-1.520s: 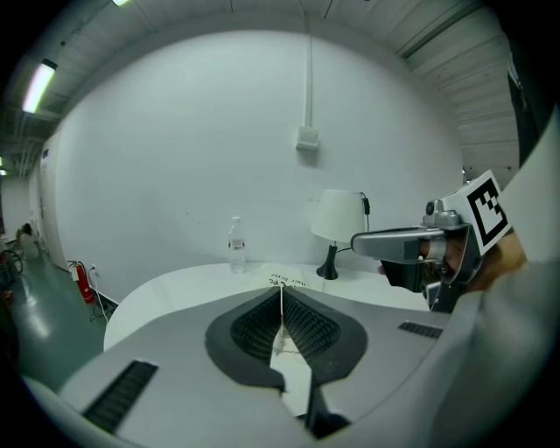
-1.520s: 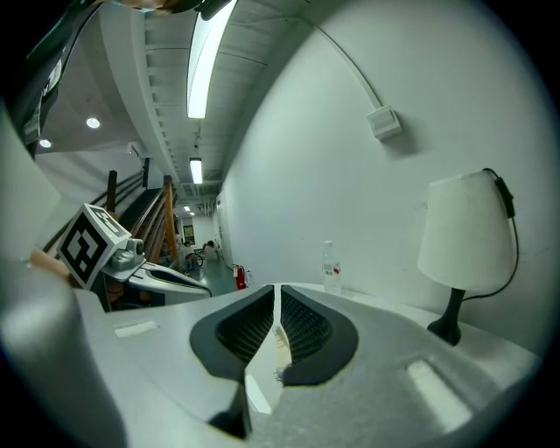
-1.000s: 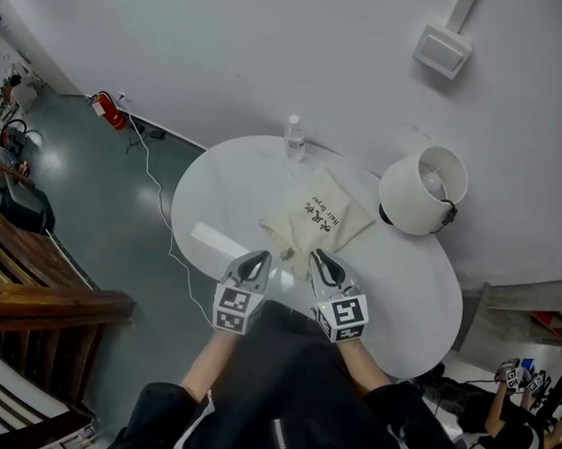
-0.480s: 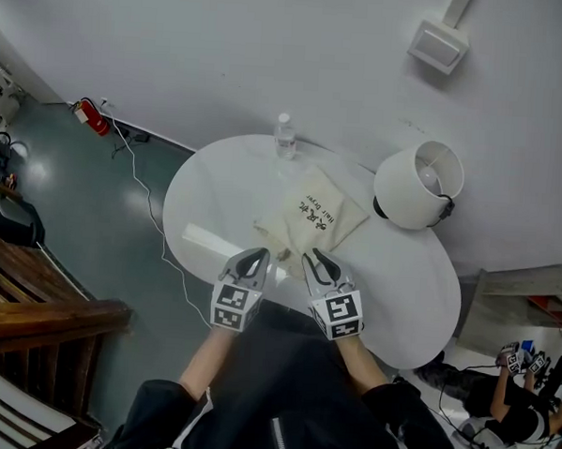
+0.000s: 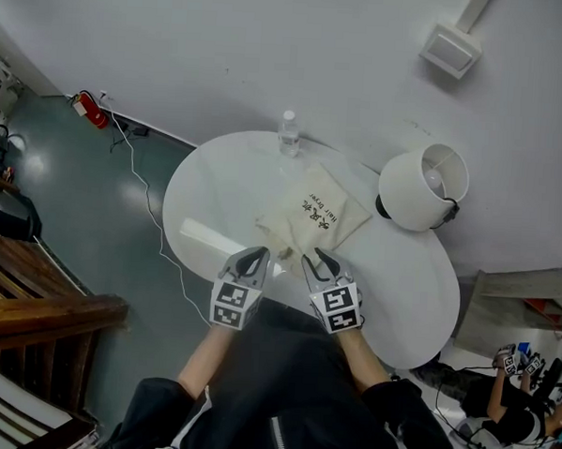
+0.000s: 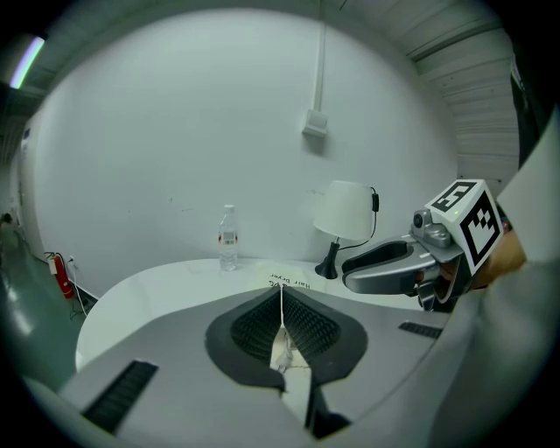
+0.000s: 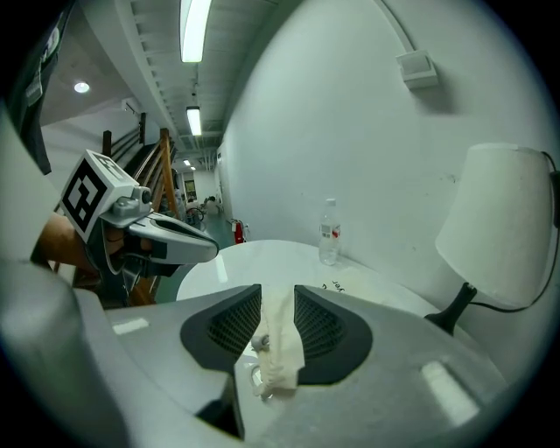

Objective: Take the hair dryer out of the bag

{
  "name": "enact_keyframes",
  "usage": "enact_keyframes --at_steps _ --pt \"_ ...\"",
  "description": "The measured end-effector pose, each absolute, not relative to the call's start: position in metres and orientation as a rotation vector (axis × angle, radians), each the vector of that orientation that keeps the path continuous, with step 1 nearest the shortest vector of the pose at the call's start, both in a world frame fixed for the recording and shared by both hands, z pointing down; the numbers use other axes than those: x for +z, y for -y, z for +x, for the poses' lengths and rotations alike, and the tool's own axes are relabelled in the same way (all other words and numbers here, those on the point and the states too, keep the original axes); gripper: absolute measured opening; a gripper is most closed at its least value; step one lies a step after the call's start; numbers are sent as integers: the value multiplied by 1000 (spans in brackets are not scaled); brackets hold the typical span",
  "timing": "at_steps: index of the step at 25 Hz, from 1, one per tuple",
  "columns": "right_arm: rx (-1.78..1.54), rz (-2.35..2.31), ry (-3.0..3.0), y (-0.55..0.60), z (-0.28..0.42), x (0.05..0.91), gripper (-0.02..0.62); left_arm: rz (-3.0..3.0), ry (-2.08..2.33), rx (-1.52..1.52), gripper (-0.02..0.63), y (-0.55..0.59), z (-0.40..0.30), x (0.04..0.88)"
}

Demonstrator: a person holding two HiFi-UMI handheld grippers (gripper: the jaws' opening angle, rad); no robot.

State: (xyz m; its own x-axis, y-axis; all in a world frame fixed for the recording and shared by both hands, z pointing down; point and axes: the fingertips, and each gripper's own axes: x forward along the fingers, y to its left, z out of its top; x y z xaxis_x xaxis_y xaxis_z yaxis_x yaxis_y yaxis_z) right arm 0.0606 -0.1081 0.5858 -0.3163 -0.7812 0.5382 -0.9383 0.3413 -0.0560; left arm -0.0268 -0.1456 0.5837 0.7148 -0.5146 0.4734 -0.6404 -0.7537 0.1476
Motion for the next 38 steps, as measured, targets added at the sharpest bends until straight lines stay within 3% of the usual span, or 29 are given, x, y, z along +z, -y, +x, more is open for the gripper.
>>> enact_keyframes --at_steps 30,38 --pt "424 1245 2024 120 40 677 147 2480 1072 615 14 141 -92 602" --pt "270 1148 1928 131 41 711 167 2442 1116 615 14 137 -104 606"
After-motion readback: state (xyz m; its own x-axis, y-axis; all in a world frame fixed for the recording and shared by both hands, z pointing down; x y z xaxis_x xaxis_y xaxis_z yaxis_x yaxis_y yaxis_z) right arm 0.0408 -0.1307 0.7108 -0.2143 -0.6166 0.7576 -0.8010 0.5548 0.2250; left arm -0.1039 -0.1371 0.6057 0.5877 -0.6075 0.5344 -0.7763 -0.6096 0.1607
